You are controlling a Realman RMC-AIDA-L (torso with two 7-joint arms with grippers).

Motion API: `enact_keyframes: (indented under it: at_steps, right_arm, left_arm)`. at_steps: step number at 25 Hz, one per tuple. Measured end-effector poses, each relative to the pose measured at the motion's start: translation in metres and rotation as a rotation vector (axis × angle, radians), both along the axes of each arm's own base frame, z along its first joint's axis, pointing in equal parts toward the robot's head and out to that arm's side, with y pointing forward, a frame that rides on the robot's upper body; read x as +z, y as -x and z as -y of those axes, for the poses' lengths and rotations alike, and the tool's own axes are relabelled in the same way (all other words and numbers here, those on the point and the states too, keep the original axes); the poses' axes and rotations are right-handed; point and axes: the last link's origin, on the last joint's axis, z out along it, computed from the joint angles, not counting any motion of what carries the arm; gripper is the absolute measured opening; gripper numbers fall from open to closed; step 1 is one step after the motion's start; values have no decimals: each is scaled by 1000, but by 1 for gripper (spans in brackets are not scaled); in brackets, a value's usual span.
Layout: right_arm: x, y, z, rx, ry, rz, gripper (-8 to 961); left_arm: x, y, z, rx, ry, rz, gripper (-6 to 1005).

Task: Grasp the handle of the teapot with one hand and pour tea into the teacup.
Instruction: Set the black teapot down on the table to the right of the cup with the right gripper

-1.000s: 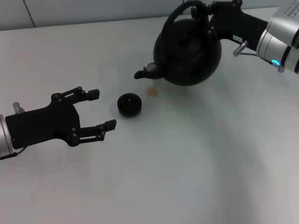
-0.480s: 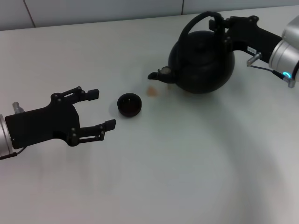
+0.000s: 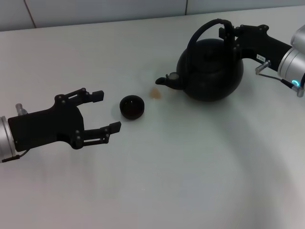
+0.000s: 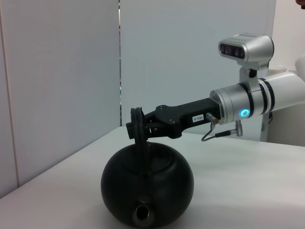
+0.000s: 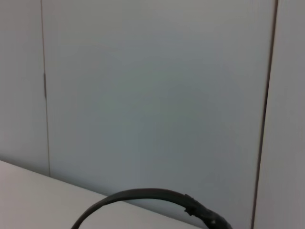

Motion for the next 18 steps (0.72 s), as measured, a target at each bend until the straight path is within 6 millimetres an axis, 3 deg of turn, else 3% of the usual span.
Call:
enact_keyframes:
  at_steps: [18]
  right_arm:
    - [0, -2, -1, -4, -1, 14, 103]
  left_arm:
    - [-2, -1, 1, 3, 0, 7, 862]
